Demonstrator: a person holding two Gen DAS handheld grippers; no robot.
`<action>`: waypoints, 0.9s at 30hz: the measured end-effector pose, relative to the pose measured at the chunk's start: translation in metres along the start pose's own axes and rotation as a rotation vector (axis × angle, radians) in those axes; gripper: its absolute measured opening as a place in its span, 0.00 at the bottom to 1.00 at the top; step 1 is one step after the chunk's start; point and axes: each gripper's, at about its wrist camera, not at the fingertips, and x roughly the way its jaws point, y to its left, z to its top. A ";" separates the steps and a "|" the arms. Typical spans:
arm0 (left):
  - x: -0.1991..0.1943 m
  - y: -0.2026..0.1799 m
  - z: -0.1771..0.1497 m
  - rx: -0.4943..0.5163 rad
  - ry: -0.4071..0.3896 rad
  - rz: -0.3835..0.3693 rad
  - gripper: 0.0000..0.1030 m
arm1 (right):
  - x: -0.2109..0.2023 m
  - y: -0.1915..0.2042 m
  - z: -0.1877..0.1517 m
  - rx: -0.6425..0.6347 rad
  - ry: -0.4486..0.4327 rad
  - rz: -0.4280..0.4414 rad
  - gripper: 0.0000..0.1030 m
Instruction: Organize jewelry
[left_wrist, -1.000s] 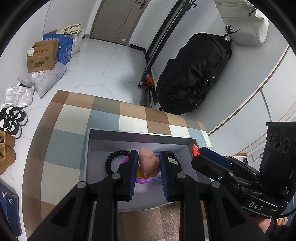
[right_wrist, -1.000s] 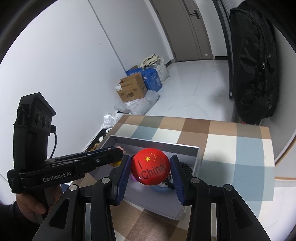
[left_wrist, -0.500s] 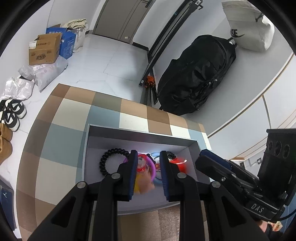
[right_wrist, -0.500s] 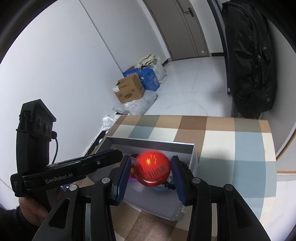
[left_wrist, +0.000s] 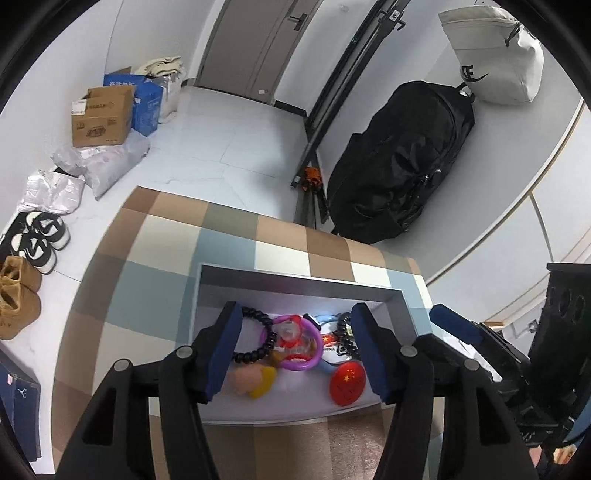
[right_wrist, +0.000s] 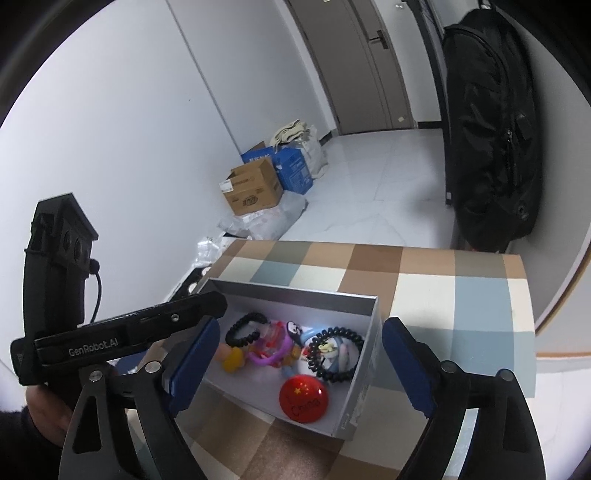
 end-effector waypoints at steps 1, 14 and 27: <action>0.000 0.000 0.000 0.001 0.000 0.011 0.55 | 0.000 0.001 -0.001 -0.008 0.000 -0.005 0.88; -0.016 -0.006 -0.007 0.046 -0.065 0.088 0.71 | -0.018 0.001 -0.006 0.010 -0.043 -0.033 0.97; -0.053 -0.017 -0.028 0.116 -0.184 0.157 0.81 | -0.054 0.016 -0.022 -0.022 -0.110 -0.077 1.00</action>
